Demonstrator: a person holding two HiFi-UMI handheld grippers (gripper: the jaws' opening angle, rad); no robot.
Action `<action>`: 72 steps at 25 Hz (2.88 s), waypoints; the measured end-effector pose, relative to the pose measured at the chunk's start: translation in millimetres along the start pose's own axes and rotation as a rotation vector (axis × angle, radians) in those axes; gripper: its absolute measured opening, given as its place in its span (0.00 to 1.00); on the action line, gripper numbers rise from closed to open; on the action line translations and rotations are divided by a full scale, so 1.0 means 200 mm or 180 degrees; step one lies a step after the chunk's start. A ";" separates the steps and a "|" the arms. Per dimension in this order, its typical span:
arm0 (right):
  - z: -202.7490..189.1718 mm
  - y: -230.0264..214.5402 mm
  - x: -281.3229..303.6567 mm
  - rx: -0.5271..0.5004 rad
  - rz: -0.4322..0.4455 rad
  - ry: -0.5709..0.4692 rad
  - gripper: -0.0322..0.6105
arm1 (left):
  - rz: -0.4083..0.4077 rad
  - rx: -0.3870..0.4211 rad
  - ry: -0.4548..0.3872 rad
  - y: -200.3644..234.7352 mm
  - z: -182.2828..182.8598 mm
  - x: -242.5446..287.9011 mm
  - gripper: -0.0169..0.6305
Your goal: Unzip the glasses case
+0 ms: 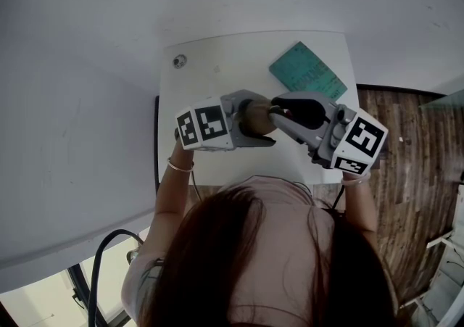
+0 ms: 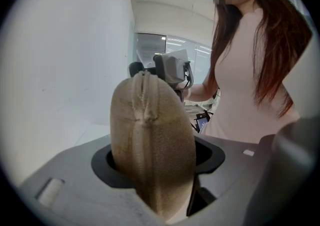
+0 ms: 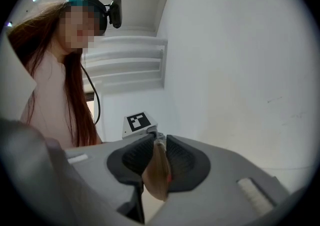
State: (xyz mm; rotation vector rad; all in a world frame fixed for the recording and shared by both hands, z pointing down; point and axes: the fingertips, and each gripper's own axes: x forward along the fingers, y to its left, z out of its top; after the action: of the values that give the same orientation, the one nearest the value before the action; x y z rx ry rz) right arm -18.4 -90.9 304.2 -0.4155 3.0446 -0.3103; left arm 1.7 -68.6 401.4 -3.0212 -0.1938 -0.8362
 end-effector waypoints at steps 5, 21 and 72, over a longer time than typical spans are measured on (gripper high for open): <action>-0.01 0.01 0.00 -0.0043 0.0022 0.0013 0.15 | -0.0011 0.0024 0.0058 0.00 0.00 -0.01 0.49; -0.06 -0.01 -0.01 -0.0286 -0.0048 0.0148 0.11 | 0.0062 -0.0036 0.0417 0.02 -0.08 0.00 0.49; -0.17 -0.08 -0.04 -0.0387 -0.0265 0.0372 0.05 | 0.0136 -0.0394 0.0127 0.03 -0.11 -0.06 0.48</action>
State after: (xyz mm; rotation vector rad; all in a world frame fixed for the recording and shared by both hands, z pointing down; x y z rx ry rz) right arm -9.9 -98.0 340.1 -0.5511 3.1769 -0.1588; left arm -19.6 -76.9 415.0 -3.1063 -0.0796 -0.9382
